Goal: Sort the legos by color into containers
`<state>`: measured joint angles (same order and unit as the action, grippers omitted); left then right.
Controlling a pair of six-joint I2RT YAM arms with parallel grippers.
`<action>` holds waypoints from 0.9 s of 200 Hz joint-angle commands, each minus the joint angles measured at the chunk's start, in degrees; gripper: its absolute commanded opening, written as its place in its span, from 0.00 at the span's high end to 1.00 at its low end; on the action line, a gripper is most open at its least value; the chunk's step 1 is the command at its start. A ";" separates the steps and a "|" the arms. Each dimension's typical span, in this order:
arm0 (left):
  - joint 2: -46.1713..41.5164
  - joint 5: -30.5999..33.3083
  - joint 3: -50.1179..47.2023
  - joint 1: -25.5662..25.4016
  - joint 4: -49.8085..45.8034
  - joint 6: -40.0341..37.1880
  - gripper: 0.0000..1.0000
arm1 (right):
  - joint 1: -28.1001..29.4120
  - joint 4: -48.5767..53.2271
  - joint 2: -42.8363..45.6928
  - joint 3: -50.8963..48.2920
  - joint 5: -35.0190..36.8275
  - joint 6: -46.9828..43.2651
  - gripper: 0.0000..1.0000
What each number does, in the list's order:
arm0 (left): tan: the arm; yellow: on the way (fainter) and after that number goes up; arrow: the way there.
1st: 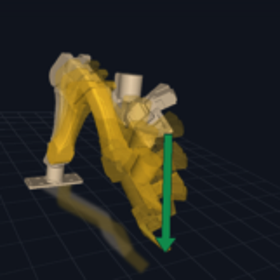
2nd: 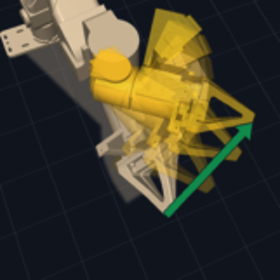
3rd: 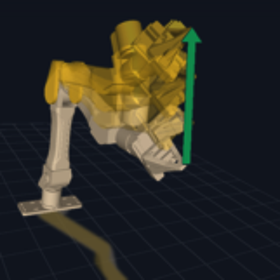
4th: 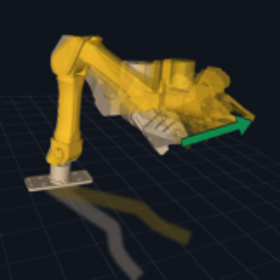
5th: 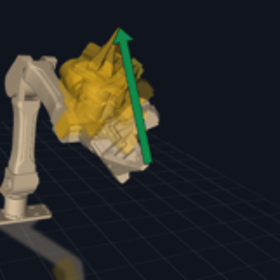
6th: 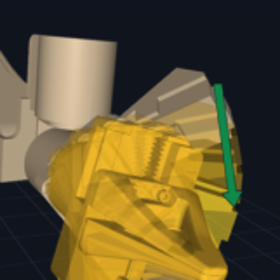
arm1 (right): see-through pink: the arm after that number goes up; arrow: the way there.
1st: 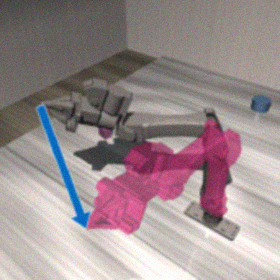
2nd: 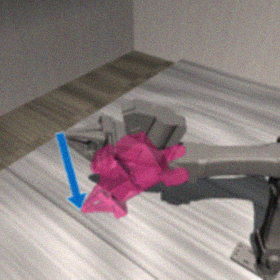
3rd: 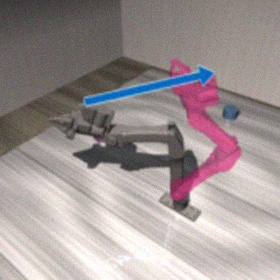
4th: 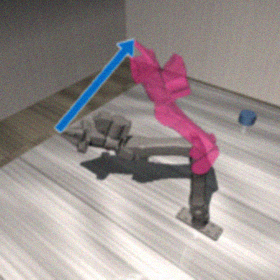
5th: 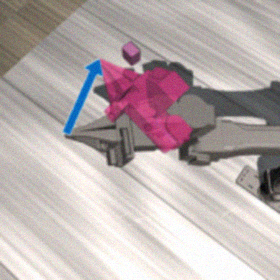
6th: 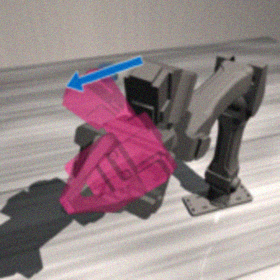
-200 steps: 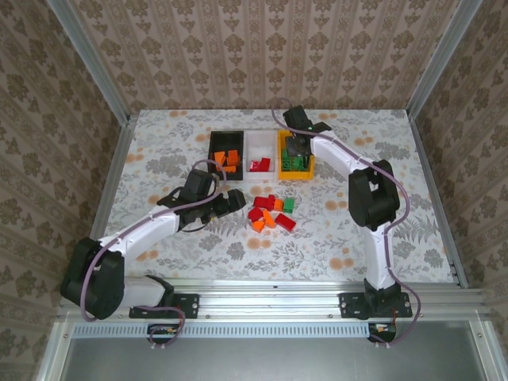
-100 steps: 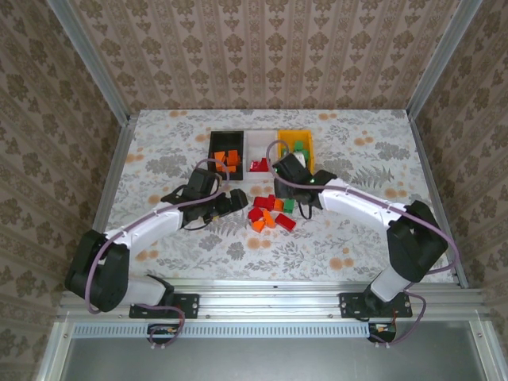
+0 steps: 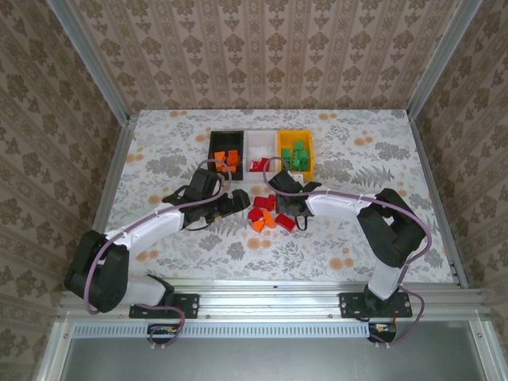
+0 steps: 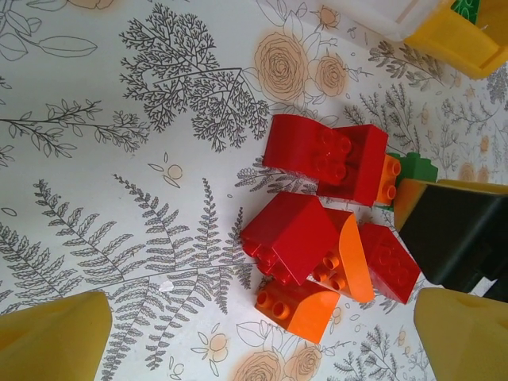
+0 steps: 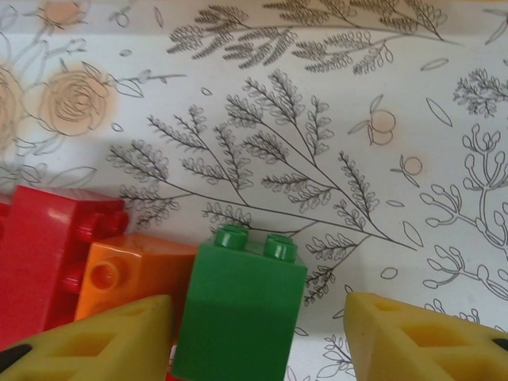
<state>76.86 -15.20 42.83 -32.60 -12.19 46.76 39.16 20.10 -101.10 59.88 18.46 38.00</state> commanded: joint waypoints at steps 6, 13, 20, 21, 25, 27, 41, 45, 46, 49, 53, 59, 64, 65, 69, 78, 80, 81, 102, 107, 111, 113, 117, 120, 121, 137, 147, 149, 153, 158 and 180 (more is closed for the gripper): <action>-1.80 0.44 -0.33 -0.18 -0.59 0.00 0.00 | -0.13 -1.50 0.43 -1.88 0.32 0.94 0.44; -1.72 0.44 -0.36 -0.18 -0.63 0.00 0.00 | -0.24 -1.76 0.78 -2.39 0.42 0.94 0.46; -1.63 0.44 -0.37 -0.19 -0.48 0.00 0.00 | -0.30 -2.21 1.19 -2.97 0.35 0.86 0.48; -1.59 0.44 -0.42 -0.18 -0.43 0.00 0.00 | -0.35 -2.24 1.27 -3.08 0.40 0.85 0.48; -1.56 0.39 -0.38 -0.18 -0.36 0.04 0.00 | -0.39 -2.48 1.45 -3.45 0.44 0.85 0.49; -1.48 0.36 -0.38 -0.18 -0.31 0.07 0.00 | -0.39 -2.51 1.57 -3.58 0.39 0.85 0.50; -1.06 0.12 -0.38 -0.21 0.18 0.34 0.00 | -1.00 -3.02 2.00 -4.38 0.24 0.55 0.55; -0.95 0.01 -0.42 -0.18 0.29 0.39 0.00 | -1.16 -3.07 2.04 -4.44 0.29 0.44 0.55; -0.89 0.00 -0.40 -0.18 0.30 0.41 0.00 | -1.22 -3.10 2.05 -4.47 0.36 0.42 0.55; -0.78 -0.08 -0.31 -0.10 0.44 0.50 0.00 | -1.31 -3.06 2.05 -4.55 0.51 0.29 0.56; -0.70 -0.13 -0.34 -0.18 0.48 0.52 0.00 | -1.51 -3.21 1.96 -4.64 0.71 0.12 0.56; -0.57 -0.22 -0.29 -0.26 0.56 0.52 0.00 | -1.84 -3.50 1.81 -4.66 0.72 -0.29 0.56; -0.40 -0.27 -0.20 -0.27 0.59 0.65 0.00 | -2.18 -4.21 1.58 -4.66 0.32 -0.85 0.56; -0.36 -0.27 -0.20 -0.27 0.58 0.63 0.00 | -2.25 -4.29 1.55 -4.67 0.20 -1.01 0.56; -0.31 -0.35 -0.12 -0.27 0.59 0.61 0.00 | -2.40 -4.68 1.25 -4.59 -0.18 -1.46 0.56; -0.22 -0.49 -0.07 -0.27 0.59 0.61 0.00 | -2.72 -4.45 0.51 -3.76 -0.61 -2.68 0.54; -0.22 -0.52 0.03 -0.27 0.54 0.68 0.00 | -2.69 -4.30 0.28 -3.53 -0.66 -2.96 0.53; -0.22 -0.53 0.00 -0.27 0.52 0.64 0.00 | -2.73 -4.20 0.20 -3.36 -0.59 -3.12 0.52; -0.68 -0.31 0.39 -0.36 -0.13 0.36 0.00 | -2.99 -2.62 -1.81 -0.94 -0.29 -5.48 0.49; -0.87 -0.20 0.41 -0.36 -0.37 0.27 0.00 | -3.03 -2.40 -1.97 -0.68 -0.03 -5.75 0.49; -1.11 -0.11 0.41 -0.36 -0.54 0.22 0.00 | -3.16 -2.26 -2.20 -0.56 0.27 -6.03 0.49; -1.15 -0.10 0.41 -0.34 -0.60 0.18 0.00 | -3.24 -2.26 -2.24 -0.49 0.35 -6.12 0.49; -1.25 0.06 0.32 -0.36 -0.75 0.17 0.00 | -3.48 -2.23 -2.40 -0.46 0.31 -6.18 0.49; -1.45 0.16 0.31 -0.36 -0.86 0.13 0.00 | -3.66 -2.25 -2.48 -0.39 0.21 -6.26 0.49; -1.45 0.21 0.28 -0.36 -0.88 0.10 0.00 | -3.70 -2.25 -2.54 -0.38 0.24 -6.31 0.49; -1.84 0.44 0.06 -0.36 -1.00 0.09 0.00 | -4.64 -2.66 -2.89 -0.70 -0.29 -6.42 0.51; -1.89 0.44 -0.04 -0.36 -1.16 0.08 0.00 | -4.87 -3.00 -2.88 -1.12 -0.21 -6.51 0.56; -1.87 0.44 -0.03 -0.34 -1.15 0.08 0.00 | -4.94 -3.08 -2.92 -1.18 -0.21 -6.53 0.57; -1.82 0.44 0.05 -0.33 -1.10 0.08 0.00 | -4.97 -3.17 -2.82 -1.40 -0.22 -6.53 0.59; -1.82 0.41 0.06 -0.30 -1.10 0.08 0.00 | -4.97 -3.26 -2.59 -1.56 -0.19 -6.53 0.61; -1.42 0.39 0.24 -0.36 -1.04 0.17 0.00 | -4.97 -4.00 -0.56 -2.44 -0.02 -6.70 0.70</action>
<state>76.23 -15.18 42.83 -32.60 -12.25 46.76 34.35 16.51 -103.28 58.35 18.22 32.10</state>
